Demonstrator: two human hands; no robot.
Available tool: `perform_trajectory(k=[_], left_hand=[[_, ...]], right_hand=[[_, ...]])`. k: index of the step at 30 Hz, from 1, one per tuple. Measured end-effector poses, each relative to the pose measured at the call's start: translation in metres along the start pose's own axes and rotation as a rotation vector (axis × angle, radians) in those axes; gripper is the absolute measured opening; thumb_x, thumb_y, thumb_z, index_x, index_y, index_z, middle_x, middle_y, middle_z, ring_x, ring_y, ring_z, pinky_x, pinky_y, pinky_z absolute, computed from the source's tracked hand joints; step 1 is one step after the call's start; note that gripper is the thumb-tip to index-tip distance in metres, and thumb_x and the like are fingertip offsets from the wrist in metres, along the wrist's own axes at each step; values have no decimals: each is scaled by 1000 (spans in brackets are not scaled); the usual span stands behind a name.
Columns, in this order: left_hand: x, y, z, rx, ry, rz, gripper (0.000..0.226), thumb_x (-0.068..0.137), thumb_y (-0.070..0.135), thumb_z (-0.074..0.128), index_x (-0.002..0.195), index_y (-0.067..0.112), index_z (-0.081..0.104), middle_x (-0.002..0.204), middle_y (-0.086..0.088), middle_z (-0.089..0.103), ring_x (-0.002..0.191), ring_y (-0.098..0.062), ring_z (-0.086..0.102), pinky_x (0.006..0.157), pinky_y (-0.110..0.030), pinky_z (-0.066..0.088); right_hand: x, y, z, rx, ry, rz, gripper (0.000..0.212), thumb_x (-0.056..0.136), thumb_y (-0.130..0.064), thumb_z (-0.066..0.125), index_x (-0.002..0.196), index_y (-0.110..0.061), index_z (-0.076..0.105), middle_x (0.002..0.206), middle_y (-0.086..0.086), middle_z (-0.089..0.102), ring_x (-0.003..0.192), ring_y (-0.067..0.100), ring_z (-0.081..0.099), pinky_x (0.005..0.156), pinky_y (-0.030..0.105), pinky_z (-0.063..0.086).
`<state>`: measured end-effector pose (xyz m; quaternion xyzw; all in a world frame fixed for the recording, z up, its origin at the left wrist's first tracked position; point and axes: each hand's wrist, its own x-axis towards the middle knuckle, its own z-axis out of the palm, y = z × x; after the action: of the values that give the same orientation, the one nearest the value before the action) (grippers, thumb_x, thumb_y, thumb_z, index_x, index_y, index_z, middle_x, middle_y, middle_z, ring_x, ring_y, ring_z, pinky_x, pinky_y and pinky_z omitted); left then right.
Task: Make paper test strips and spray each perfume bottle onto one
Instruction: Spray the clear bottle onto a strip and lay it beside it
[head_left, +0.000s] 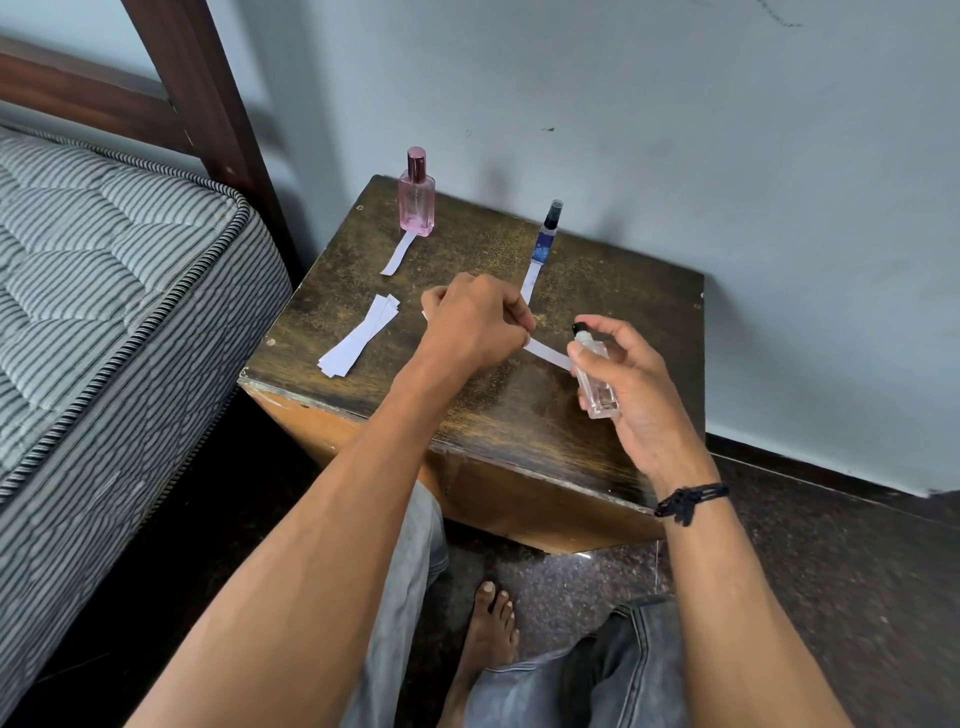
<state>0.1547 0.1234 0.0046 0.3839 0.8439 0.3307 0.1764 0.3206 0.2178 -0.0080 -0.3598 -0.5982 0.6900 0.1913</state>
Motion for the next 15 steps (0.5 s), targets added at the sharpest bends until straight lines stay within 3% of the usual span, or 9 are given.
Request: perform_trajectory(k=[6, 10, 15], left_hand=[[0, 1, 2, 96, 21, -4, 16, 82, 19, 71, 78, 33, 77, 79, 21, 65, 116, -10, 53, 111, -40, 19], [0, 3, 5, 86, 24, 7, 24, 83, 14, 66, 73, 35, 72, 66, 24, 57, 112, -11, 56, 112, -43, 20], [0, 4, 8, 35, 5, -4, 27, 84, 11, 63, 72, 35, 69, 67, 20, 59, 106, -11, 59, 112, -43, 21]], right_hand=[[0, 1, -5, -130, 58, -28, 32, 93, -20, 75, 120, -34, 67, 97, -4, 69, 83, 17, 56, 71, 33, 46], [1, 4, -5, -372, 60, -92, 35, 95, -26, 71, 124, -41, 59, 80, 3, 72, 61, 9, 53, 65, 32, 44], [2, 9, 6, -724, 108, -227, 35, 93, -25, 64, 124, -39, 56, 84, -7, 67, 61, 11, 58, 59, 29, 43]])
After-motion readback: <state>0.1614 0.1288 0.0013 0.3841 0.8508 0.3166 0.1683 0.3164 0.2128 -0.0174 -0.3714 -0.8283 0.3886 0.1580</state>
